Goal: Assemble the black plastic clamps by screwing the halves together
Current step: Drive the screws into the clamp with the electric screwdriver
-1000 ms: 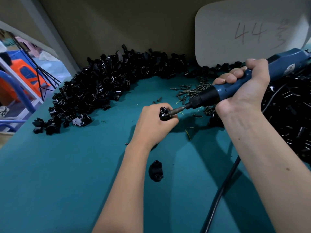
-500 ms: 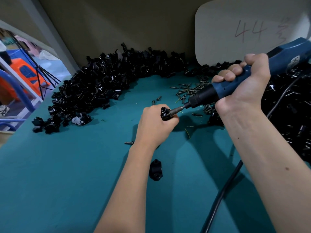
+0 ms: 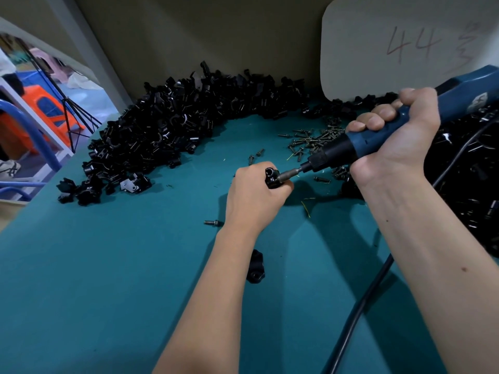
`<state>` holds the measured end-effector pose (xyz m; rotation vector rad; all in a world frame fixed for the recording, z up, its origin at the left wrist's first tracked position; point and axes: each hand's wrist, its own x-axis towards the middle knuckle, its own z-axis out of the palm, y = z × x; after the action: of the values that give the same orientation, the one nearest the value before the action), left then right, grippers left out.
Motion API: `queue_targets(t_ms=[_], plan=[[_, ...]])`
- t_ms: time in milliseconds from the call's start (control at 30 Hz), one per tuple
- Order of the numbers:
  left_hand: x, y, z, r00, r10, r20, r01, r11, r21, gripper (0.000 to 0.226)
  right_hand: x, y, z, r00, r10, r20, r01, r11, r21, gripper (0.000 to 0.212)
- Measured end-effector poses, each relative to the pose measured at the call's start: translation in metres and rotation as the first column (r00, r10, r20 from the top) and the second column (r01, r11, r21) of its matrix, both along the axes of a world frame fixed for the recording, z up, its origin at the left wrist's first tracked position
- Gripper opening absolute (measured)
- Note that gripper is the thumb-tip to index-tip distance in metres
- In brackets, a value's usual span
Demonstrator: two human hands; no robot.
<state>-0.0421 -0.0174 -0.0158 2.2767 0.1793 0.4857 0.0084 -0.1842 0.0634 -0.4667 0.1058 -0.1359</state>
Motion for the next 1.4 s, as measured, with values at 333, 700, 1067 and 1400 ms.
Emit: queue_targets(t_ms=[333,700,1067,1400], plan=[[0.0008,-0.0009,-0.0003,1.000,0.016,-0.006,-0.016,1.000,0.026,0.026,-0.0003,0.0011,-0.0014,1.000,0.004,0.004,-0.004,1.000,0.019,0.027],[-0.0005,-0.0023,-0.0010,0.999,0.034,0.001,-0.034,0.998,0.046,0.023,-0.0010,0.0024,-0.0009,1.000,-0.011,-0.001,0.011,1.000,-0.003,0.028],[-0.0011,-0.0024,-0.0002,0.999,0.032,0.000,-0.032,0.999,0.037,0.024,-0.0025,0.0057,0.0003,1.000,-0.021,0.022,0.021,1.000,-0.021,0.028],[-0.0010,-0.0018,-0.0002,0.999,0.040,-0.002,-0.040,0.998,0.043,0.024,-0.0036,0.0066,0.0007,1.000,-0.022,0.007,0.022,1.000,-0.005,0.028]])
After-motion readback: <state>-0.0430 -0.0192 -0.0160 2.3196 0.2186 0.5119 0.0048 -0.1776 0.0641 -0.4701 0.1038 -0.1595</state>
